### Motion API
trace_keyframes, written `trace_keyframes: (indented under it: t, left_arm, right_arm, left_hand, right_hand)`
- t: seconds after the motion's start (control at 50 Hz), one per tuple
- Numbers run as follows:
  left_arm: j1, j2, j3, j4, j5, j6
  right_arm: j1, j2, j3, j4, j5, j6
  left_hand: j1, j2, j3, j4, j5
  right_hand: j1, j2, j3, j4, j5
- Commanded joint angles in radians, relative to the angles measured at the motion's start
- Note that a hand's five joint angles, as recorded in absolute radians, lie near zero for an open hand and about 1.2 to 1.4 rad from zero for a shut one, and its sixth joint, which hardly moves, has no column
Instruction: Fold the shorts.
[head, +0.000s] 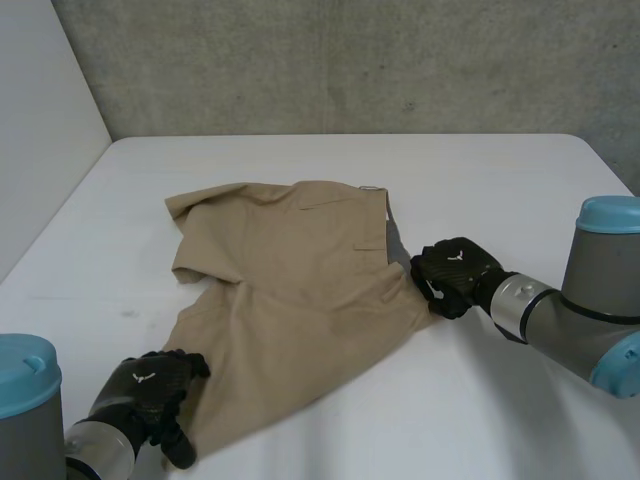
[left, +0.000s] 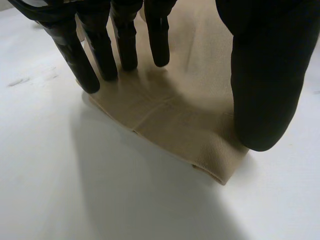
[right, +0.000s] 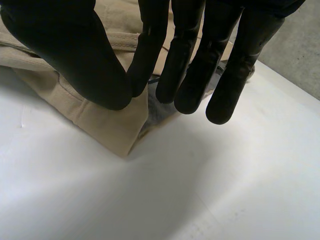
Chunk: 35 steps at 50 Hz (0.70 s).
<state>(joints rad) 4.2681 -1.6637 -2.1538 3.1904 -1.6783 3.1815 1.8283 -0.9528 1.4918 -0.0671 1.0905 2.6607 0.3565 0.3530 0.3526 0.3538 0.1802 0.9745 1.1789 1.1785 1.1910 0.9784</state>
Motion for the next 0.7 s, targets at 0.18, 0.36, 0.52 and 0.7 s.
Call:
trace_keyframes:
  t: [0.18,0.36,0.52,0.7]
  left_arm:
    - [-0.021,0.015,0.002,0.059,0.000,0.000]
    - [-0.001,0.058,0.058,0.099,0.005,0.008]
    - [0.045,-0.048,0.170,0.094,0.005,0.025]
    - [0.062,-0.126,0.227,0.092,0.008,0.025]
  right_arm:
    - [0.032,-0.017,-0.012,0.004,0.037,0.007]
    - [0.017,-0.115,0.007,0.020,-0.001,-0.031]
    - [0.017,-0.167,0.076,0.026,-0.124,-0.183]
    - [0.017,-0.139,0.113,0.035,-0.139,-0.231]
  left_hand:
    - [0.934,0.937,0.938,0.936,0.935]
    - [1.040,1.043,1.044,1.042,1.041]
    - [1.040,1.043,1.044,1.042,1.041]
    - [1.040,1.043,1.044,1.042,1.041]
  right_hand:
    - [0.422,0.217,0.218,0.205,0.243]
    - [-0.064,-0.269,-0.268,-0.281,-0.243]
    - [-0.258,-0.463,-0.462,-0.475,-0.437]
    - [-0.334,-0.539,-0.538,-0.551,-0.513]
